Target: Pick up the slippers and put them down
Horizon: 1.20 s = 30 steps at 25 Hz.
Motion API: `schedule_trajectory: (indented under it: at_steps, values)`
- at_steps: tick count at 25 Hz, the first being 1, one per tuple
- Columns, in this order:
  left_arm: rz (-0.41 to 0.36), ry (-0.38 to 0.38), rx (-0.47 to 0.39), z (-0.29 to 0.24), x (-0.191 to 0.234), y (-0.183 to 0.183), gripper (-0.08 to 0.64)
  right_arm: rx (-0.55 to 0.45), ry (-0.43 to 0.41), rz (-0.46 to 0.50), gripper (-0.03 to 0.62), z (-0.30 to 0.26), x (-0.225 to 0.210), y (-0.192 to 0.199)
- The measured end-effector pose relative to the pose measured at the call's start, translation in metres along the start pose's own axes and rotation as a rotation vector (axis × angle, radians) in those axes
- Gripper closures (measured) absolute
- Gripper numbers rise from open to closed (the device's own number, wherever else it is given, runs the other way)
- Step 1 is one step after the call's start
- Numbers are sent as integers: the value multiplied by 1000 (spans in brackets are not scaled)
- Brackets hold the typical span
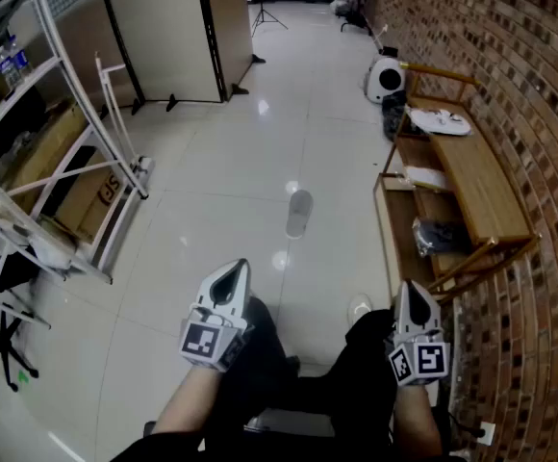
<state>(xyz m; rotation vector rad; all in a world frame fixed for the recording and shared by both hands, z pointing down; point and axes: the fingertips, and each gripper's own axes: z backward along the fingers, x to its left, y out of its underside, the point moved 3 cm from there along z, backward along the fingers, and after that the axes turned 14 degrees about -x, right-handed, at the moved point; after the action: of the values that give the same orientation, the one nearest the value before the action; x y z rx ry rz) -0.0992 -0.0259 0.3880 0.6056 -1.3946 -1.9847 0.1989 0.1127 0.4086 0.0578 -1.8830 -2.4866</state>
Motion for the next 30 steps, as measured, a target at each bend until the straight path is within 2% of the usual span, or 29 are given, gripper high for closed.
schedule_trajectory:
  at_steps: [4, 11, 15, 26, 30]
  values:
    - [-21, -8, -2, -27, -1, -11, 560, -31, -14, 33, 583, -30, -4, -18]
    - [-9, -9, -75, -47, 4, -47, 560, -67, -24, 60, 583, -48, -7, -51]
    - [-17, -5, -64, -58, 8, -40, 560, -55, -20, 74, 583, -57, -10, -49]
    - [-24, 70, -31, -124, 6, -18, 560, 12, -54, 126, 583, -114, -16, -32]
    - [-9, 95, -15, -144, 9, 5, 560, 34, -19, 114, 583, -128, -28, -15]
